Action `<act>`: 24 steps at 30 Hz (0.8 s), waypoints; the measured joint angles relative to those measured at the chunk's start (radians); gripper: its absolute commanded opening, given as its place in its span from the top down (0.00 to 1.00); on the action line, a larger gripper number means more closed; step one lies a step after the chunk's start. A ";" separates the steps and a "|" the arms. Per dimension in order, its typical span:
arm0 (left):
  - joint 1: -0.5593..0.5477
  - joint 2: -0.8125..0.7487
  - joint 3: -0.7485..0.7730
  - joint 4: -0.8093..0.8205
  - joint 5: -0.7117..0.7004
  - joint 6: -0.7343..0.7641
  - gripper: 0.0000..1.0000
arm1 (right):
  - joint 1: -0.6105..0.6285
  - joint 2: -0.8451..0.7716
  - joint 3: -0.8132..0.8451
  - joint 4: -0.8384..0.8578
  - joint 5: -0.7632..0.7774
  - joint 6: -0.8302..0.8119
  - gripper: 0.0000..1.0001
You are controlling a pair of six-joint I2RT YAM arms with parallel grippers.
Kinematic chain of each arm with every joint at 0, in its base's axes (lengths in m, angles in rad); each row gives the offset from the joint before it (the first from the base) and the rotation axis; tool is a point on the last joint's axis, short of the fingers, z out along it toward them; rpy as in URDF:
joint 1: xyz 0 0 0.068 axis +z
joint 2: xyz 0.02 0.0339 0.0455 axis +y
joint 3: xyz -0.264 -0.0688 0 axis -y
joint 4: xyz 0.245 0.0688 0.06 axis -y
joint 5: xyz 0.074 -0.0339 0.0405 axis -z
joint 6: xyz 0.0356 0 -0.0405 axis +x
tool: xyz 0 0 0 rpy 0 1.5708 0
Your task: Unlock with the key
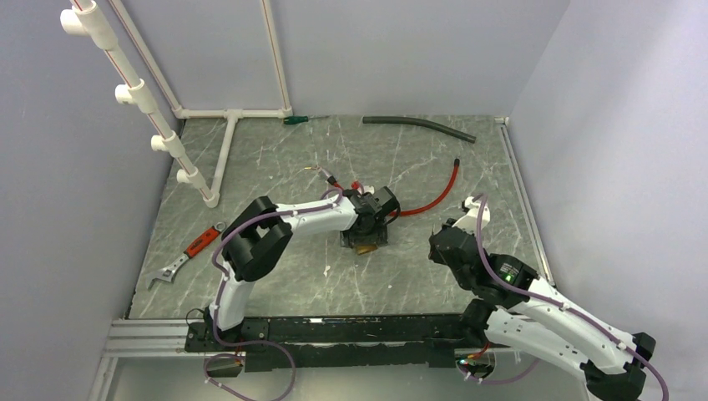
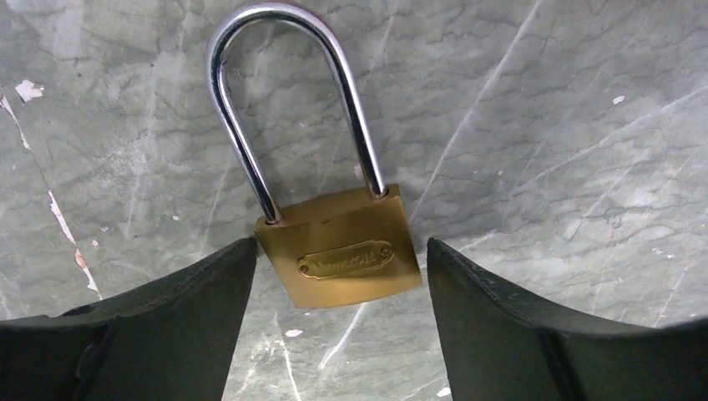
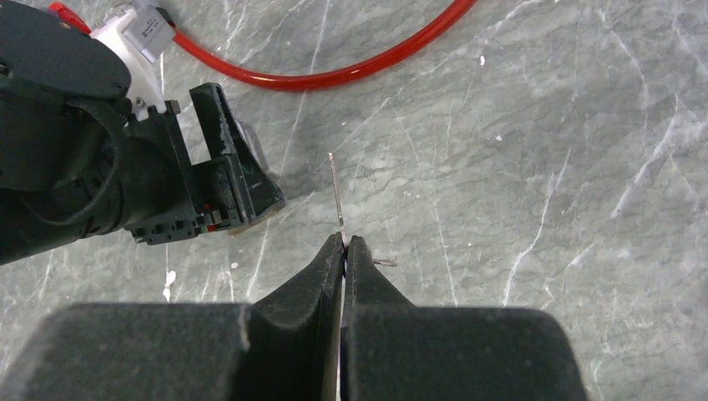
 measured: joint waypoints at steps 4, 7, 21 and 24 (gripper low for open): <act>0.001 0.009 0.005 -0.012 -0.010 0.000 0.21 | 0.000 -0.007 -0.011 0.001 0.000 0.000 1.00; 0.001 0.010 0.006 -0.013 -0.014 0.000 0.21 | 0.000 -0.007 -0.013 0.001 0.000 0.000 1.00; -0.001 0.025 0.024 -0.026 -0.023 0.063 0.53 | 0.000 -0.010 -0.040 0.029 -0.012 -0.008 1.00; -0.002 -0.004 -0.022 0.019 -0.024 0.089 0.44 | 0.000 -0.013 -0.042 0.032 -0.017 -0.010 1.00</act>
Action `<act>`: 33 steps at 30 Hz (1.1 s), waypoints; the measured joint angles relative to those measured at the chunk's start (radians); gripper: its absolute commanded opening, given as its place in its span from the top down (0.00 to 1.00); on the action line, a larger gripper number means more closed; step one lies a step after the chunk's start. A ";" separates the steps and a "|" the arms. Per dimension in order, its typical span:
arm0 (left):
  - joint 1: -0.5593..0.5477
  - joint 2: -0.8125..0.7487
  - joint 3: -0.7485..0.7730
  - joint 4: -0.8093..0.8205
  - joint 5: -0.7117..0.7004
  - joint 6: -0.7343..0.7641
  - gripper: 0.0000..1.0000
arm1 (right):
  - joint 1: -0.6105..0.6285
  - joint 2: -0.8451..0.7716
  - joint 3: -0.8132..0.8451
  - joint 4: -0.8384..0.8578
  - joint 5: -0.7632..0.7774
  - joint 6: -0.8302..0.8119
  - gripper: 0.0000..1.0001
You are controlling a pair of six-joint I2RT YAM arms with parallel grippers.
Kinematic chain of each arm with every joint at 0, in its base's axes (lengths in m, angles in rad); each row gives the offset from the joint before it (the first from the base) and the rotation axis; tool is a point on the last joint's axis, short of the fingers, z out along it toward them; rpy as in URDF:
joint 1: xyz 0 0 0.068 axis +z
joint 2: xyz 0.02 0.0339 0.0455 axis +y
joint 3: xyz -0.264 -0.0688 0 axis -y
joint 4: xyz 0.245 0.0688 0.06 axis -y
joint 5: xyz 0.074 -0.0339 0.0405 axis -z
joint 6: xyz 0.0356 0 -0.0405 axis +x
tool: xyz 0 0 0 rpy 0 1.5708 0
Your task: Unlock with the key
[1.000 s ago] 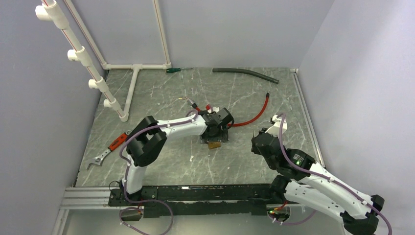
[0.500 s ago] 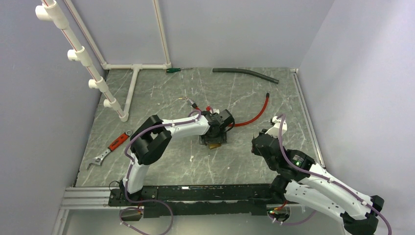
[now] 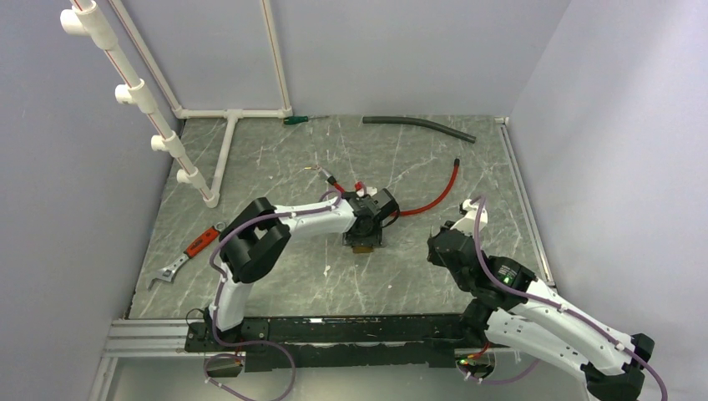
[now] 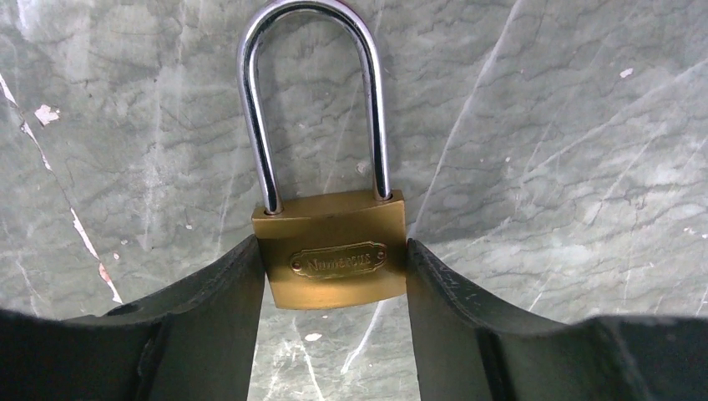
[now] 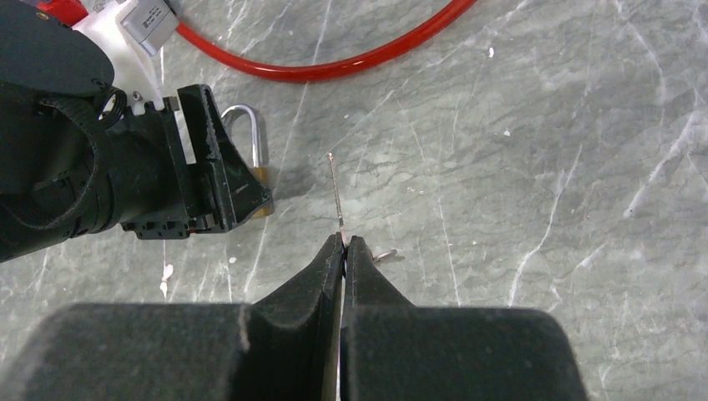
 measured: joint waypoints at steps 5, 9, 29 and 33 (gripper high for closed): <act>-0.001 -0.023 -0.039 0.042 0.000 0.029 0.27 | 0.000 0.003 0.000 0.015 -0.013 -0.006 1.00; -0.001 -0.031 -0.054 0.064 0.001 0.044 0.22 | 0.000 0.008 0.000 0.023 -0.015 -0.007 1.00; -0.018 0.088 0.122 -0.132 -0.021 -0.046 0.40 | 0.000 0.006 -0.032 0.061 -0.037 -0.021 1.00; -0.021 0.072 0.092 -0.099 -0.025 -0.060 0.89 | 0.000 0.006 -0.032 0.067 -0.037 -0.029 1.00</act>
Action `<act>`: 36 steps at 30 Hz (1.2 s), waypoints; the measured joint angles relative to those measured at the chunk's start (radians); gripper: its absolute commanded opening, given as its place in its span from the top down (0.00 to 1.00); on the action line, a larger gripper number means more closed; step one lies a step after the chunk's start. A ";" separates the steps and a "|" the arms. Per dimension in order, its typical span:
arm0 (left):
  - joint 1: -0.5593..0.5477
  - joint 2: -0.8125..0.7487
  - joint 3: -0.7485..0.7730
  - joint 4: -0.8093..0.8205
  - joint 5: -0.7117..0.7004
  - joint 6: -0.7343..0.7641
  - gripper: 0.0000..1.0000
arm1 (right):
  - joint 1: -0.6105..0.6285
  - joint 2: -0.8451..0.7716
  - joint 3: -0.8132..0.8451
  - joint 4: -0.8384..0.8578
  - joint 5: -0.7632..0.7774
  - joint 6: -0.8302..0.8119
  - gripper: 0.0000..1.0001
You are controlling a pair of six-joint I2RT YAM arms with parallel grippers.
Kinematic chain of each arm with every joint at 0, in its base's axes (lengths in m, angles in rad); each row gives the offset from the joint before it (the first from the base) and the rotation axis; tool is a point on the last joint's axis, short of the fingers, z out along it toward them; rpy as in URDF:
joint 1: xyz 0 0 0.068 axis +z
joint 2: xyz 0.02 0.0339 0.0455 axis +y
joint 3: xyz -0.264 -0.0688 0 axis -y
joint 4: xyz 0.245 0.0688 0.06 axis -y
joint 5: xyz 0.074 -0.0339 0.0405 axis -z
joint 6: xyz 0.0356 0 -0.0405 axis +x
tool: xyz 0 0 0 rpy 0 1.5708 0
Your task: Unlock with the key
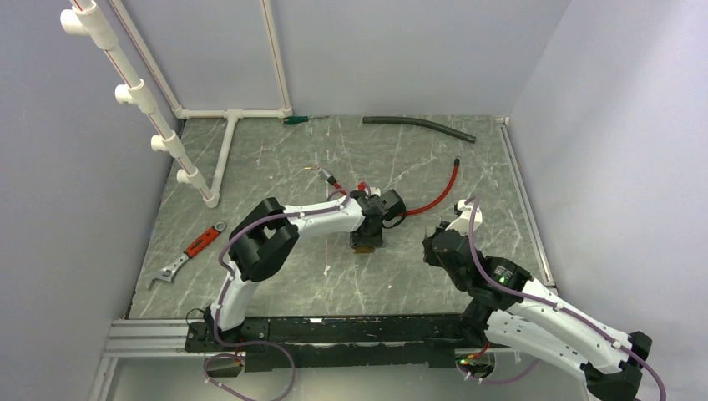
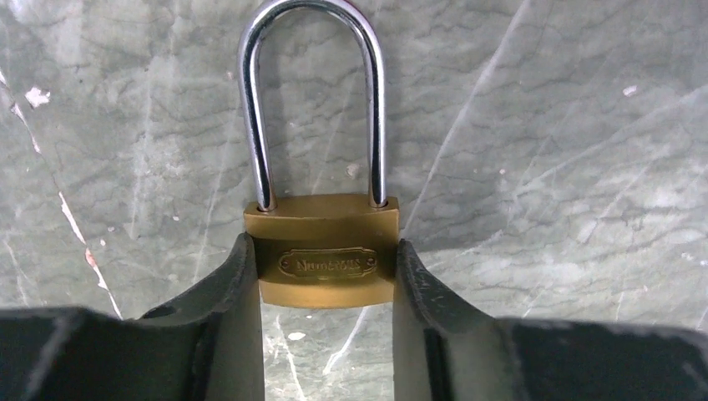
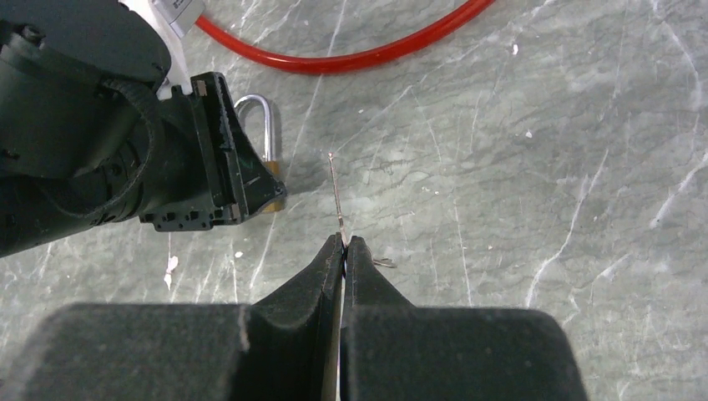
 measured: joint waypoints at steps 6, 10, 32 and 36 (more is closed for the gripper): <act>-0.003 -0.067 -0.098 0.111 -0.006 0.025 1.00 | 0.000 -0.001 0.000 0.010 -0.011 -0.009 1.00; -0.002 -0.123 -0.175 0.191 -0.004 0.044 1.00 | 0.000 -0.023 -0.001 0.056 -0.063 -0.032 1.00; 0.107 -0.501 -0.480 0.432 0.111 -0.011 1.00 | -0.002 0.149 -0.181 0.446 -0.399 0.040 1.00; 0.114 -0.529 -0.480 0.464 0.112 -0.014 1.00 | -0.002 0.236 -0.180 0.537 -0.448 0.052 1.00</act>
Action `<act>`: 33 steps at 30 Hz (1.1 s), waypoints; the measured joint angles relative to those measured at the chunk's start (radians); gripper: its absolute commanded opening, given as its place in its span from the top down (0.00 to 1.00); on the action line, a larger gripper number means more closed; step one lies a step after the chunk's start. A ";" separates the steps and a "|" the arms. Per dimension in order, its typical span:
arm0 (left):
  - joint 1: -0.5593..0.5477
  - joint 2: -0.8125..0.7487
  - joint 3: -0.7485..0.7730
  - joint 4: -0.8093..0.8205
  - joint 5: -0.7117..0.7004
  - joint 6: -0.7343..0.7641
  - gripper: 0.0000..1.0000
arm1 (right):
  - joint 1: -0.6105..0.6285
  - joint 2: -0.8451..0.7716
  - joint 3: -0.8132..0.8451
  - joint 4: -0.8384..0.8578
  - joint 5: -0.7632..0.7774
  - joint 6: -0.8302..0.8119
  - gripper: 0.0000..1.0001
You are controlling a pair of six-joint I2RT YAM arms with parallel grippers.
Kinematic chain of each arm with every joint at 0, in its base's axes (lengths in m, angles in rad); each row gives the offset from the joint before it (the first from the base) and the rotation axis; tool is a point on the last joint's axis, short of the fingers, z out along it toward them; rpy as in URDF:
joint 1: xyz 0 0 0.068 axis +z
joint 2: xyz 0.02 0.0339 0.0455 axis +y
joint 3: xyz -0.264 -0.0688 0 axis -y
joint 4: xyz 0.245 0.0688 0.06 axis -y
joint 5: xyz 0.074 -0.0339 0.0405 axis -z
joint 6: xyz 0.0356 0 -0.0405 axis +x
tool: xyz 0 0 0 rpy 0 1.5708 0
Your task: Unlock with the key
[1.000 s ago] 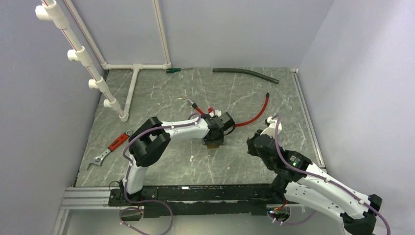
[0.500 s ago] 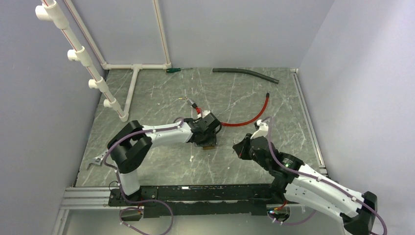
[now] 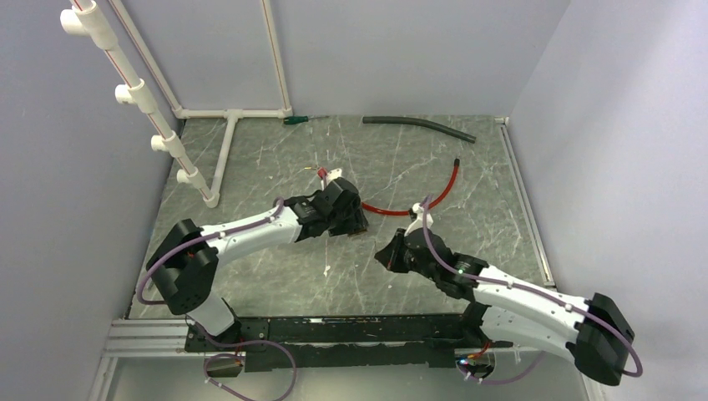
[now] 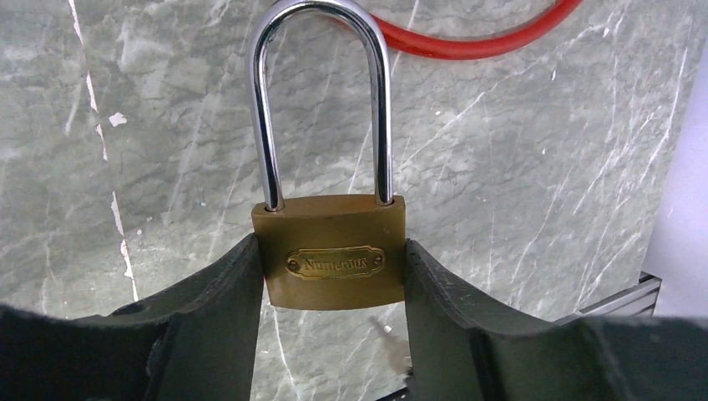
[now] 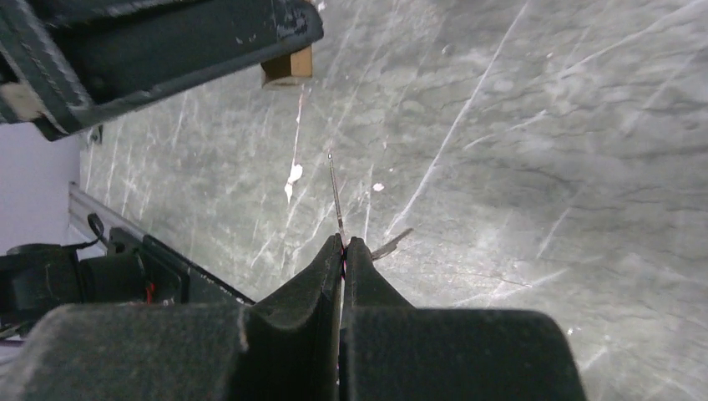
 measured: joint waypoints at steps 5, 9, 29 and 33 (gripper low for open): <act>0.000 -0.002 -0.006 0.014 0.005 -0.005 1.00 | 0.000 0.118 0.011 0.058 -0.055 0.007 1.00; 0.002 -0.019 -0.034 0.035 0.019 -0.009 1.00 | 0.000 0.156 0.034 0.090 -0.075 0.005 1.00; 0.007 -0.081 -0.105 0.135 0.082 -0.020 1.00 | -0.014 0.253 0.121 0.147 -0.101 -0.023 1.00; 0.007 -0.081 -0.108 0.140 0.083 -0.018 1.00 | -0.024 0.251 0.125 0.147 -0.103 -0.027 1.00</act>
